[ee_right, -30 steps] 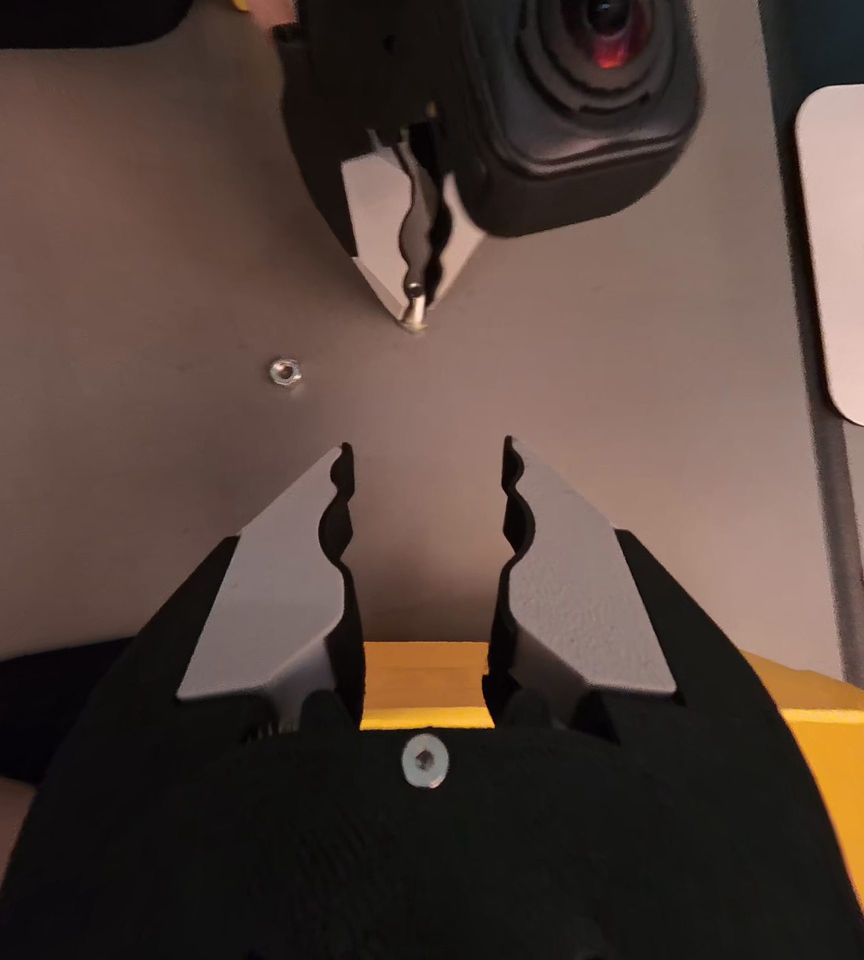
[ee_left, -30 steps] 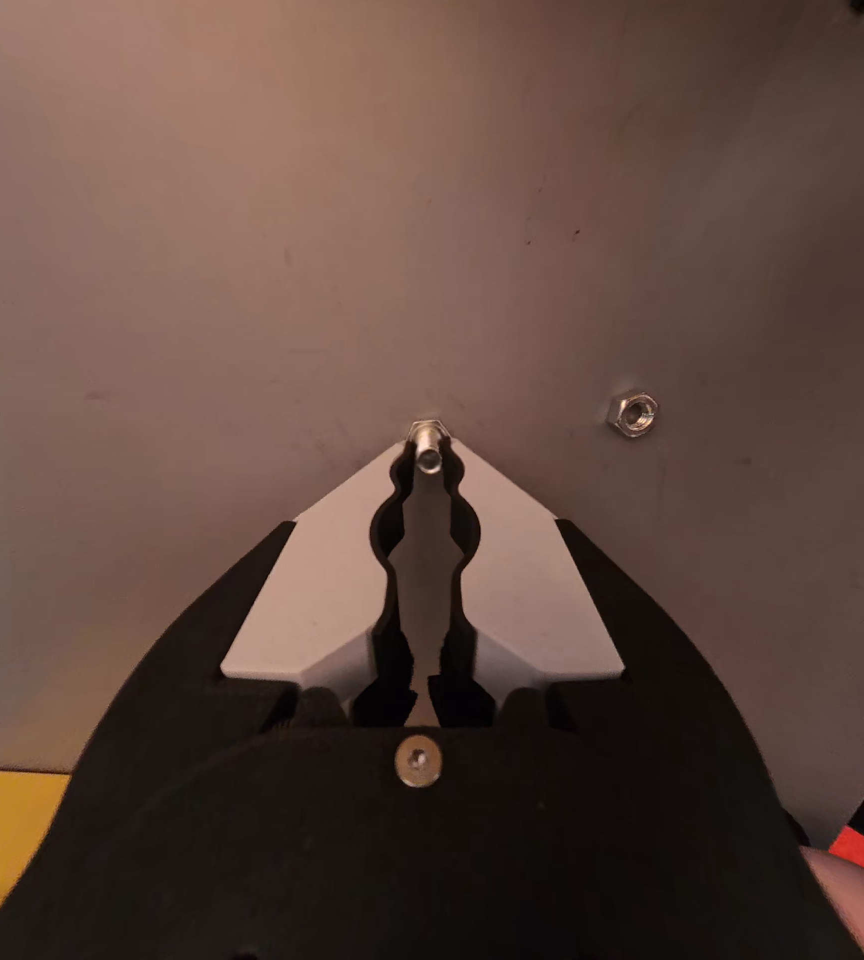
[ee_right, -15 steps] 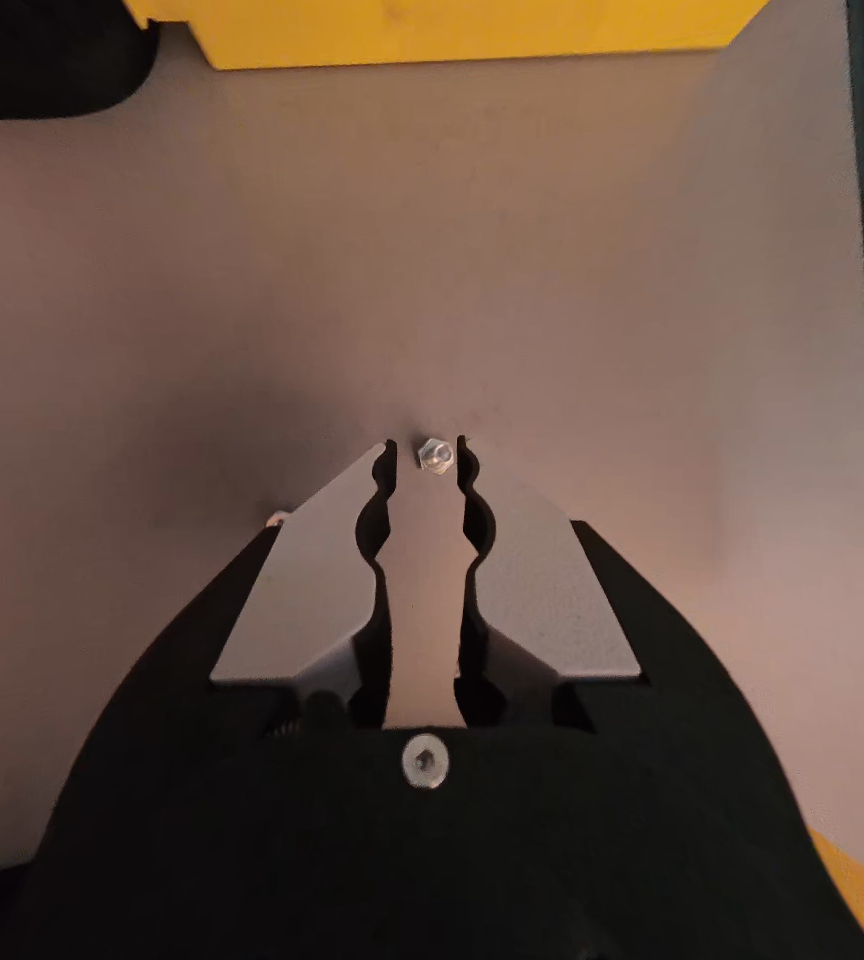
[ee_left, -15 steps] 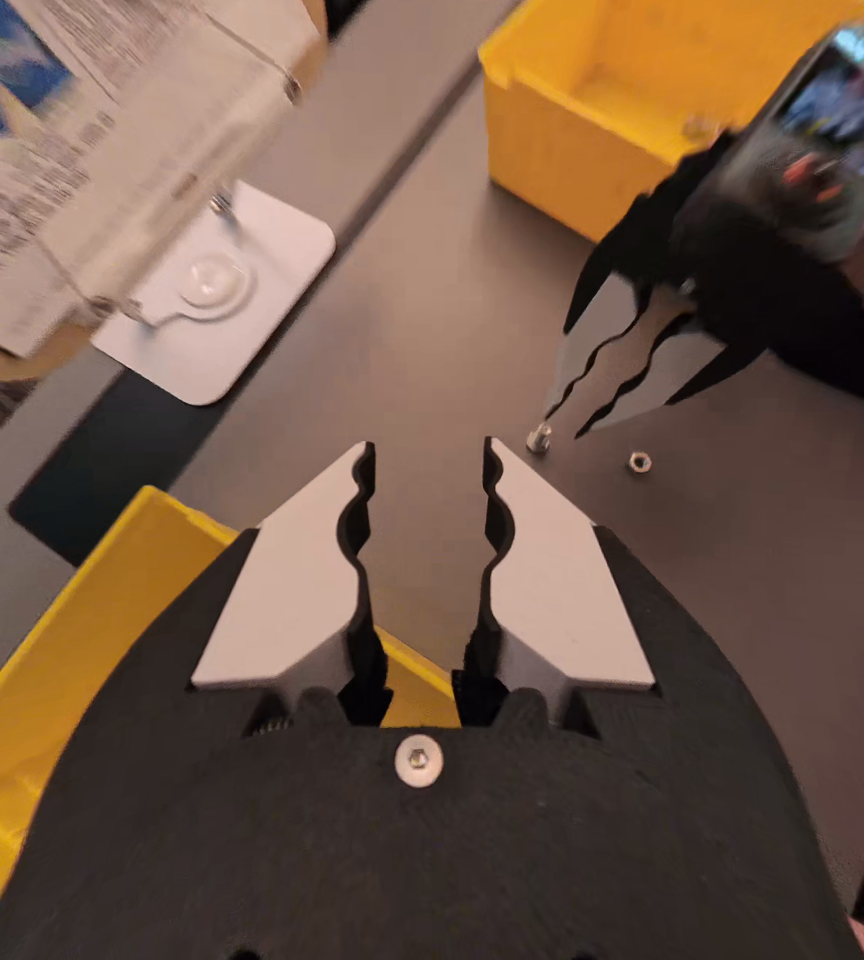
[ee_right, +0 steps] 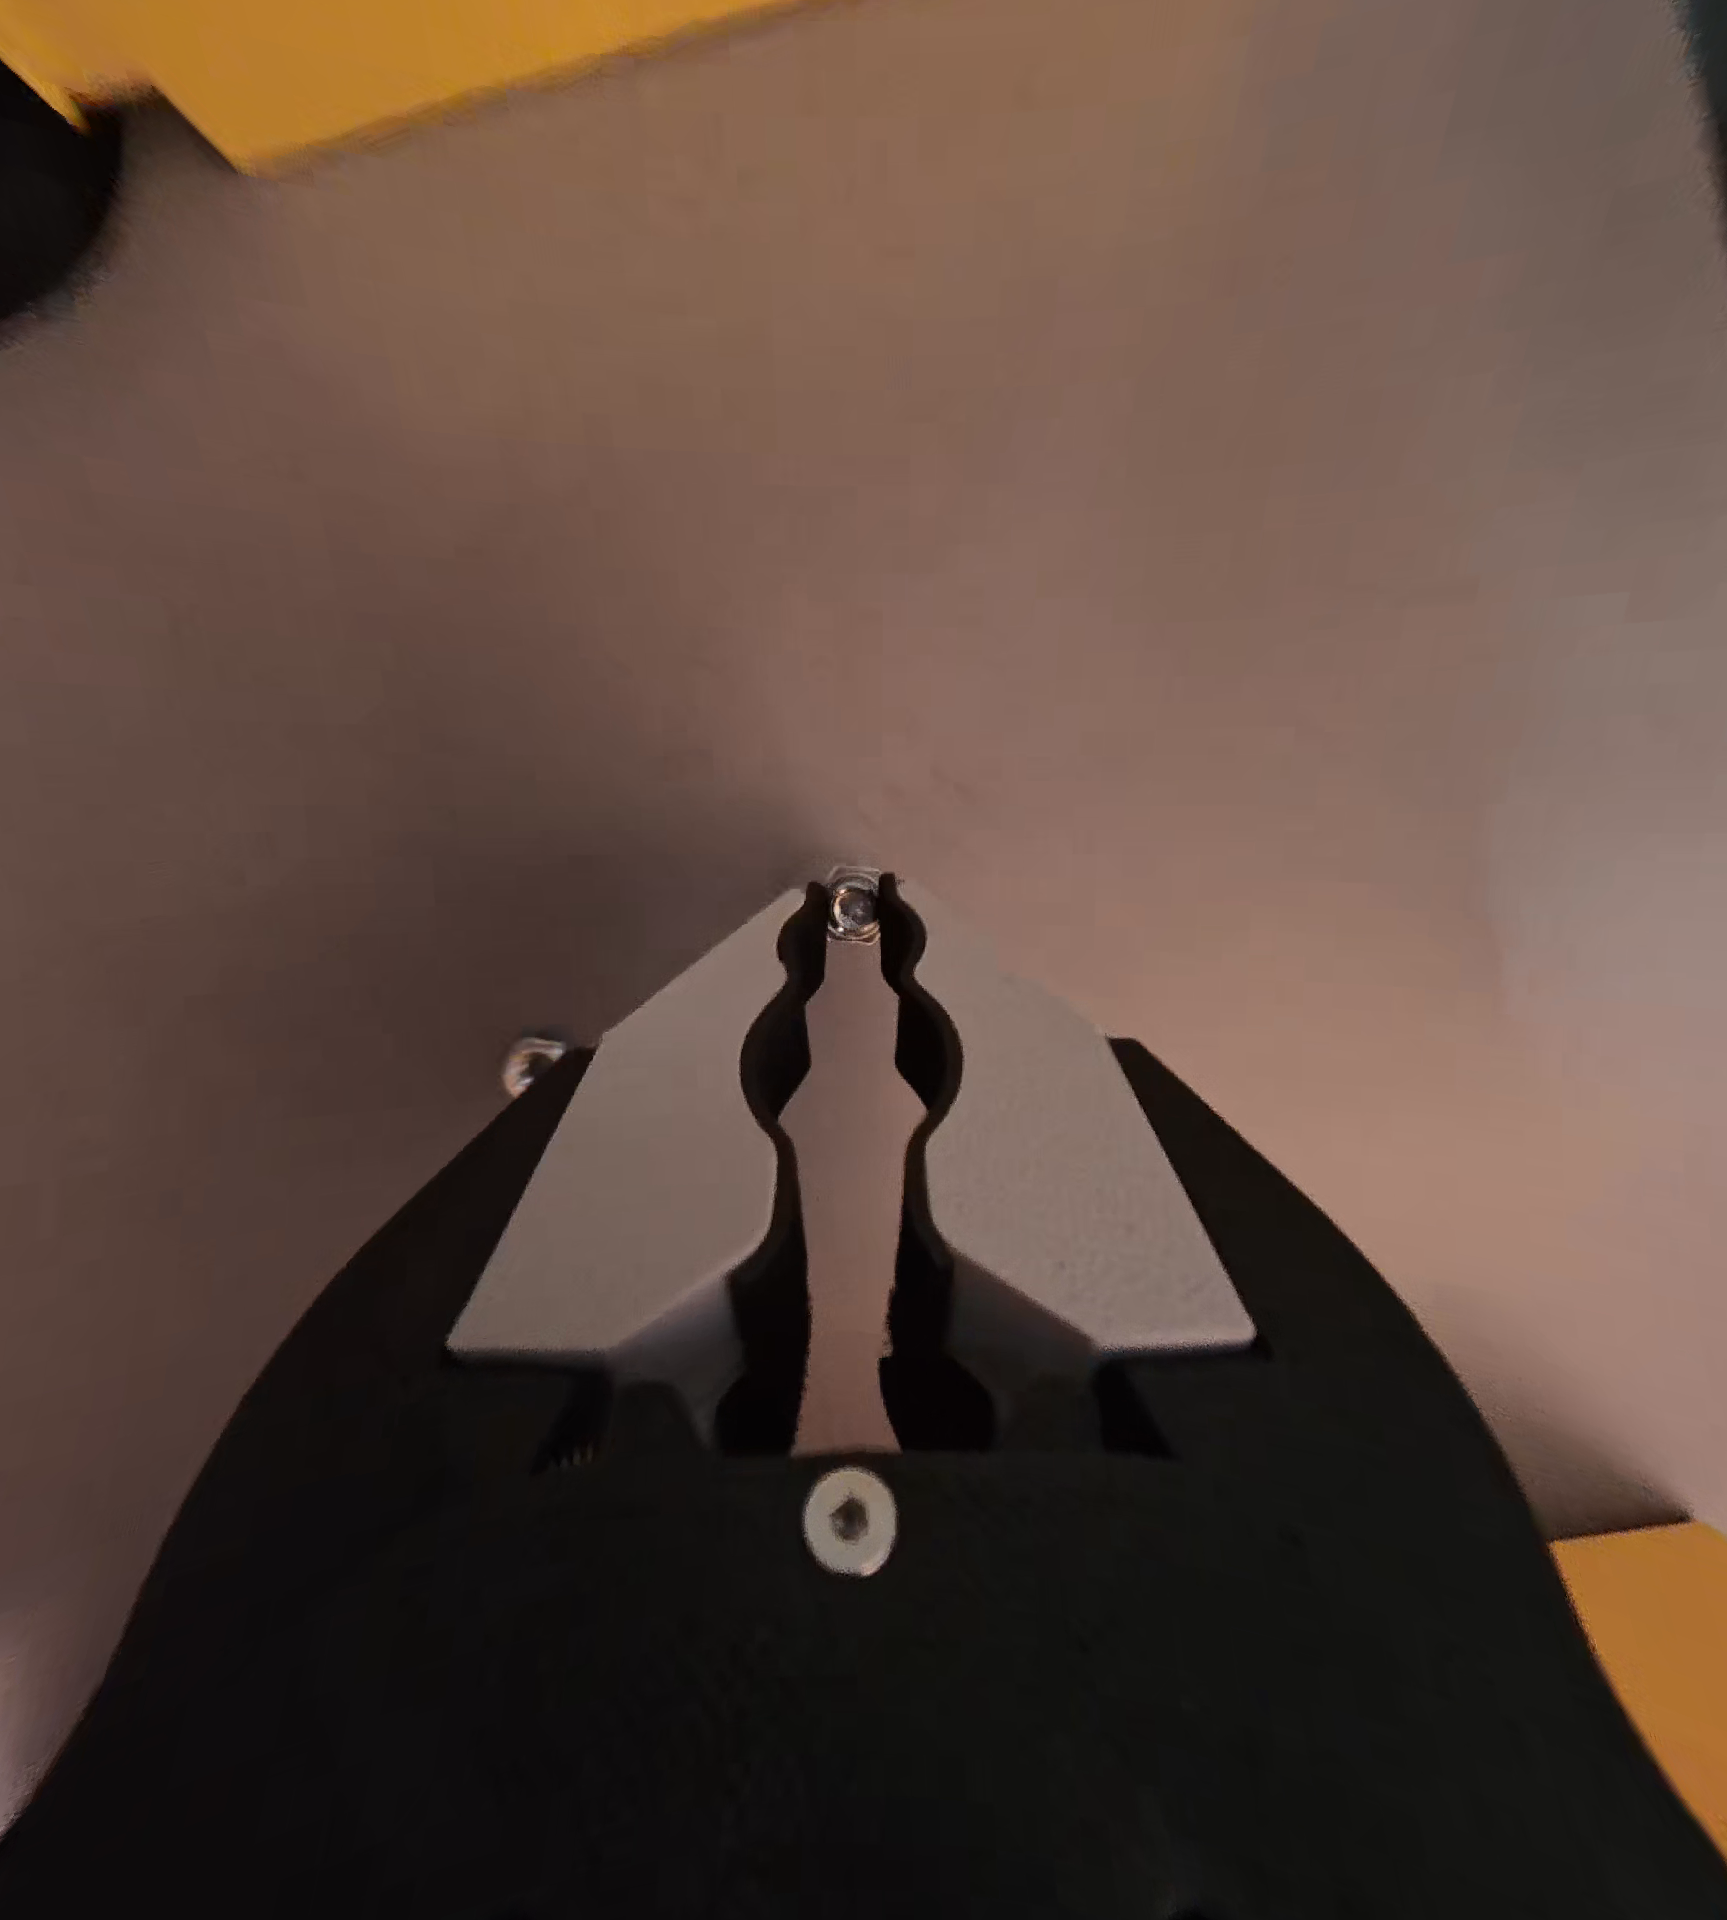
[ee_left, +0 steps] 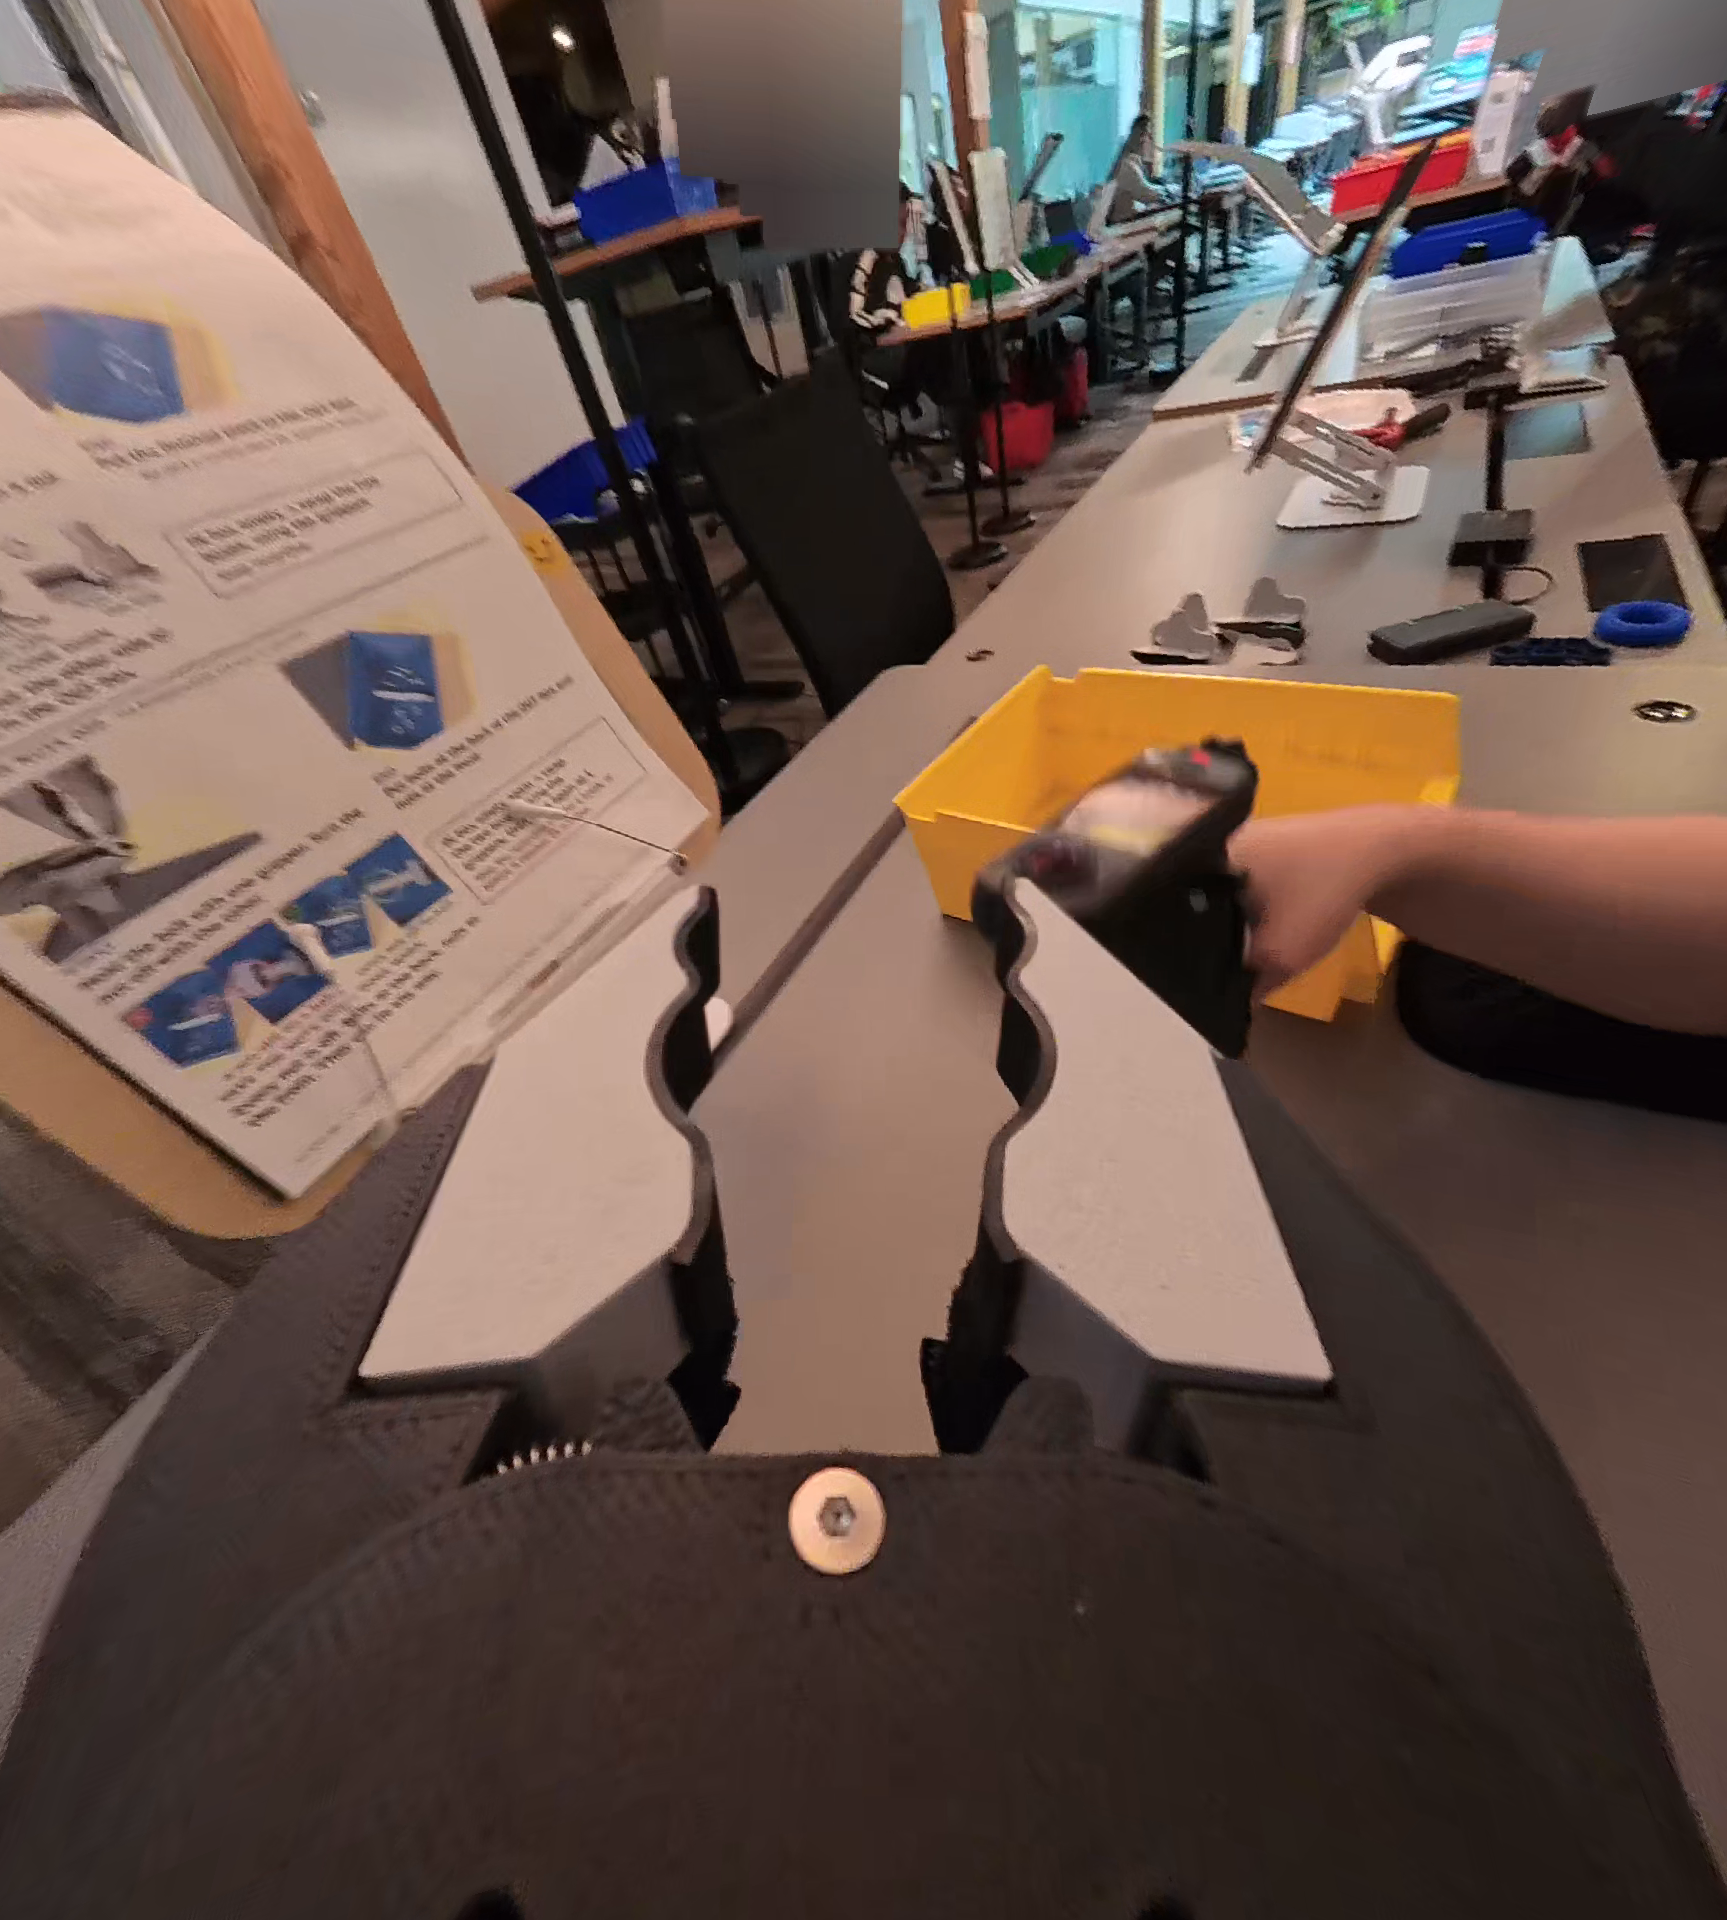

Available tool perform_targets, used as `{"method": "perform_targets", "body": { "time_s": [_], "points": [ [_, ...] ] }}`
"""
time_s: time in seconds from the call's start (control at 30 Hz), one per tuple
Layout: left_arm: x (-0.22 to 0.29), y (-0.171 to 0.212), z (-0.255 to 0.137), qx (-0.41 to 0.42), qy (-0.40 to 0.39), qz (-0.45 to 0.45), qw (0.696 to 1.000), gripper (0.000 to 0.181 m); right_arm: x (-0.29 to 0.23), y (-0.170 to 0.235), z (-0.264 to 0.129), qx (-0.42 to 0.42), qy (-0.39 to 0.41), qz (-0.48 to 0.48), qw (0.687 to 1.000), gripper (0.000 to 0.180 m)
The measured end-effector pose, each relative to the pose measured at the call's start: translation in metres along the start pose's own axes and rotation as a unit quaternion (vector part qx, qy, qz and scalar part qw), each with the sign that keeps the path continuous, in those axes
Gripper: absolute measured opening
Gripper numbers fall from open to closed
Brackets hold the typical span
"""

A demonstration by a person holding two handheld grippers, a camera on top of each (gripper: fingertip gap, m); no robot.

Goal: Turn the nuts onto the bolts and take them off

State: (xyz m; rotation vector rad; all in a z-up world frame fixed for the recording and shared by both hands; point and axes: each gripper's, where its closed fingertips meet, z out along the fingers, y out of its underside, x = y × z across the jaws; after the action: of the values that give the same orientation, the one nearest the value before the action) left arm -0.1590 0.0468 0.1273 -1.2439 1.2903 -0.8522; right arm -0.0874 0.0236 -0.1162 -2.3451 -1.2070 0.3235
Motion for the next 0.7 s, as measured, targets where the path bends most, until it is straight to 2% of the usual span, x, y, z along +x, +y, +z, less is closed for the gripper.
{"method": "perform_targets", "body": {
  "time_s": [0.03,0.1,0.17,0.27,0.33,0.43,0.5,0.7],
  "points": [
    [0.006,0.005,0.006,-0.007,0.021,-0.003,1.0,0.046,-0.001,-0.007,-0.015,0.028,-0.01,0.012,0.999,0.009],
    [0.027,0.019,0.025,-0.031,0.082,-0.012,0.996,0.035,-0.007,-0.024,-0.049,0.095,-0.042,0.039,0.994,0.009],
    [0.049,0.036,0.048,-0.066,0.133,-0.019,0.989,0.032,-0.014,-0.035,-0.082,0.15,-0.072,0.055,0.984,0.009],
    [0.081,0.054,0.077,-0.096,0.189,-0.015,0.977,0.025,-0.017,-0.037,-0.113,0.189,-0.082,0.065,0.976,0.009],
    [0.099,0.062,0.088,-0.111,0.224,-0.034,0.968,0.026,-0.016,-0.037,-0.125,0.204,-0.085,0.07,0.973,0.009],
    [0.107,0.07,0.101,-0.114,0.233,-0.053,0.964,0.026,-0.018,-0.037,-0.136,0.219,-0.096,0.072,0.968,0.009],
    [0.112,0.074,0.103,-0.124,0.247,-0.061,0.959,0.019,-0.017,-0.038,-0.141,0.228,-0.097,0.076,0.966,0.009],
    [0.113,0.078,0.104,-0.123,0.263,-0.082,0.953,0.018,-0.022,-0.04,-0.146,0.232,-0.097,0.069,0.965,0.009]
  ]
}}
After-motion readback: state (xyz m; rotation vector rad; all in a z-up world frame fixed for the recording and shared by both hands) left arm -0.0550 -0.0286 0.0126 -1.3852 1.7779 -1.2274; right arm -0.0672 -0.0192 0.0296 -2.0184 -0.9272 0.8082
